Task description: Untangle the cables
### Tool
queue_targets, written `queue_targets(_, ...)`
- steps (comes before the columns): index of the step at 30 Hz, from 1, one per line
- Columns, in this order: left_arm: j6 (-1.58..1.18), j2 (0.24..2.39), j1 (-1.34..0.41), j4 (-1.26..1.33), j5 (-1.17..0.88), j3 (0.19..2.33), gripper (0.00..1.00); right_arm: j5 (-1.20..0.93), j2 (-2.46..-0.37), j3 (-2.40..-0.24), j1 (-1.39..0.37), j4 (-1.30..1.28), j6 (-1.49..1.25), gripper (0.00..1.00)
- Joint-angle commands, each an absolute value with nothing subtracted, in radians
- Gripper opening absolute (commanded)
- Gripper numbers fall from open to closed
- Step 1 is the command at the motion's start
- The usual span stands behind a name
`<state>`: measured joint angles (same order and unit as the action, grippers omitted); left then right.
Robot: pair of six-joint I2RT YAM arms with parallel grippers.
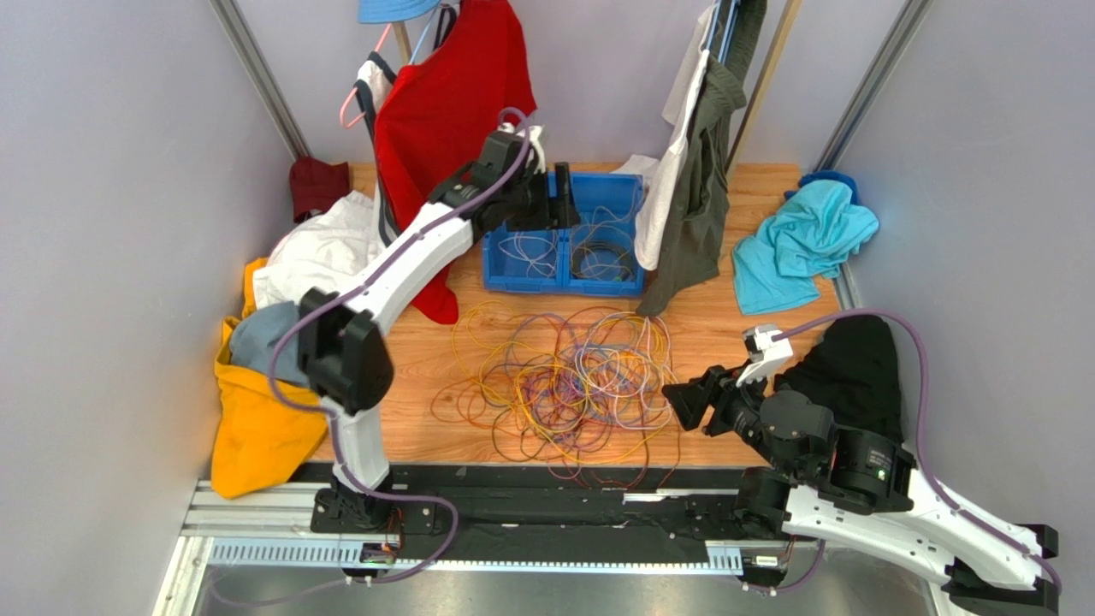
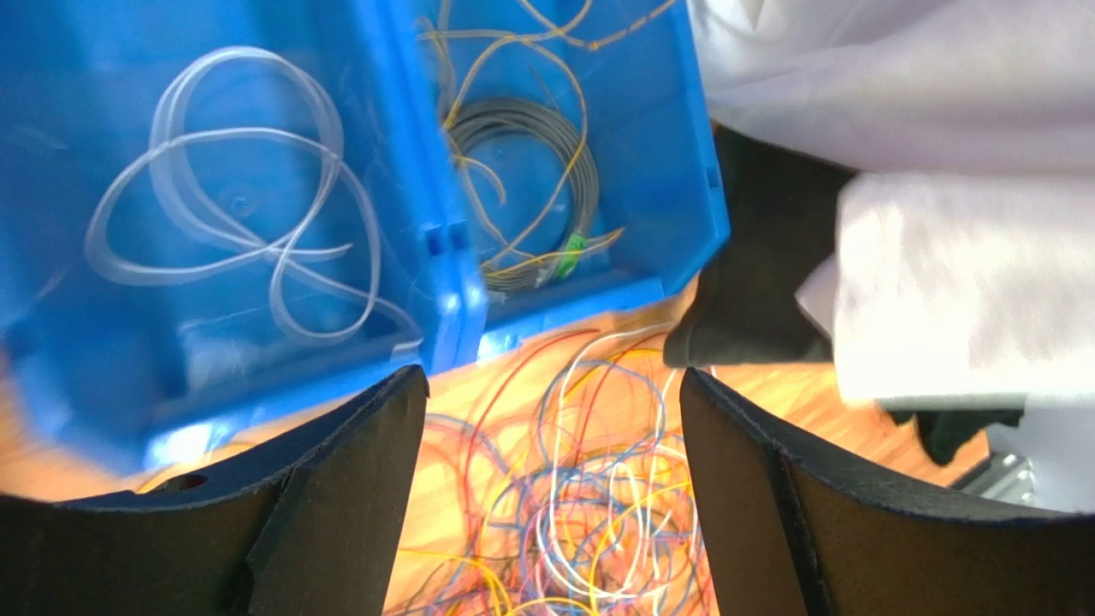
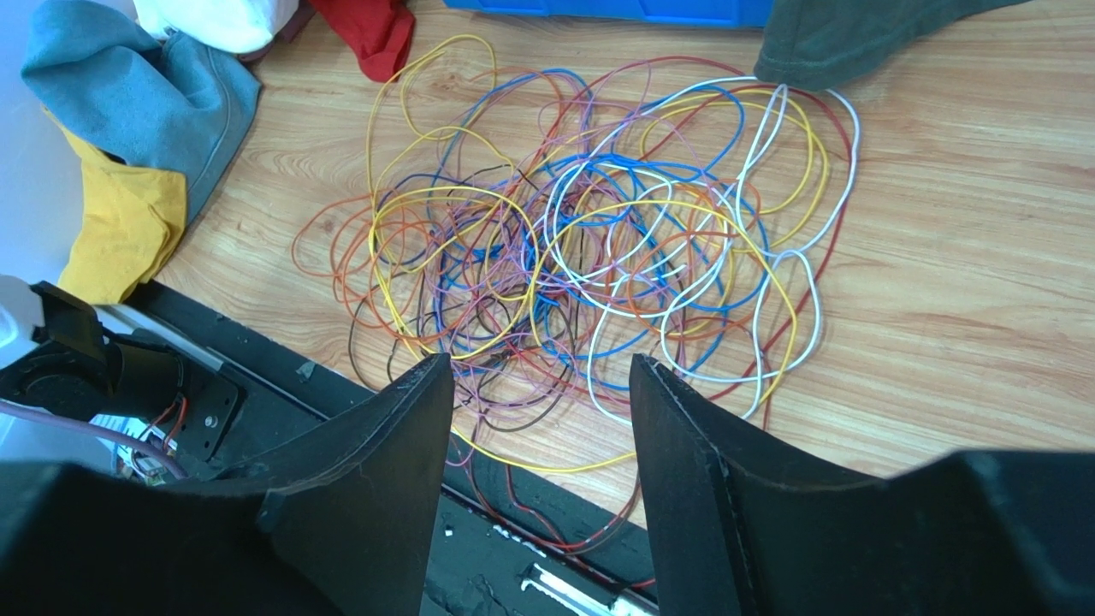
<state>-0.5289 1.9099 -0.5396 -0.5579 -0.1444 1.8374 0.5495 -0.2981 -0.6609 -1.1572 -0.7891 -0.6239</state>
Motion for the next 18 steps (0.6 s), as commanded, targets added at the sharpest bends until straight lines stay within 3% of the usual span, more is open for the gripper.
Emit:
queue_targets(1, -0.528, 1.584, -0.597, -0.422, -0.023, 1.594, 0.80, 0.519, -0.336, -0.608, -1.161, -0.657, -0.618, 0.57)
queue_targets(6, -0.601, 1.237, -0.741, -0.361, 0.188, 1.193, 0.80, 0.362, -0.521, -0.566, -1.161, -0.430, -0.559, 0.54)
queue_targets(11, -0.796, 0.967, -0.785, -0.406, 0.276, 0.835, 0.78, 0.220, -0.923, -0.687, -1.167, -0.279, -0.503, 0.51)
queue_targets(18, -0.937, 0.625, -0.799, -0.532, 0.333, 0.574, 0.76, 0.179, -1.218, -0.814, -1.235, -0.175, -0.494, 0.48)
